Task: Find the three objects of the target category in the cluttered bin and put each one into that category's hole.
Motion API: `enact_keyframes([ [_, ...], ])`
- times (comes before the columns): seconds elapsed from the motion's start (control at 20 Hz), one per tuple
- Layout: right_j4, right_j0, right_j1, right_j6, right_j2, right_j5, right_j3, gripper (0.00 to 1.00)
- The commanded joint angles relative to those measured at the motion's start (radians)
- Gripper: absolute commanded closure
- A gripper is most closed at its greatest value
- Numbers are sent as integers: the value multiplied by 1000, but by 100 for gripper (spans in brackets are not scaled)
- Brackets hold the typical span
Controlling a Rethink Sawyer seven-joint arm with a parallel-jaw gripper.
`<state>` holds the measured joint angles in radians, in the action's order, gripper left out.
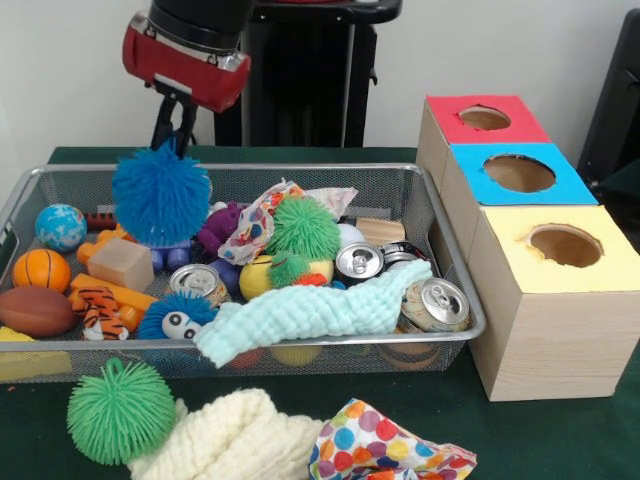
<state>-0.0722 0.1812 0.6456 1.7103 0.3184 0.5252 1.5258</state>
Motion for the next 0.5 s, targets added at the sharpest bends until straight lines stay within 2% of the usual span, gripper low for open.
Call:
enact_keyframes([
  [0.05, -73, 21, 6, -72, -124, 78, -32, 100],
  [0.5, -74, 9, 8, 40, -99, 19, 15, 100],
])
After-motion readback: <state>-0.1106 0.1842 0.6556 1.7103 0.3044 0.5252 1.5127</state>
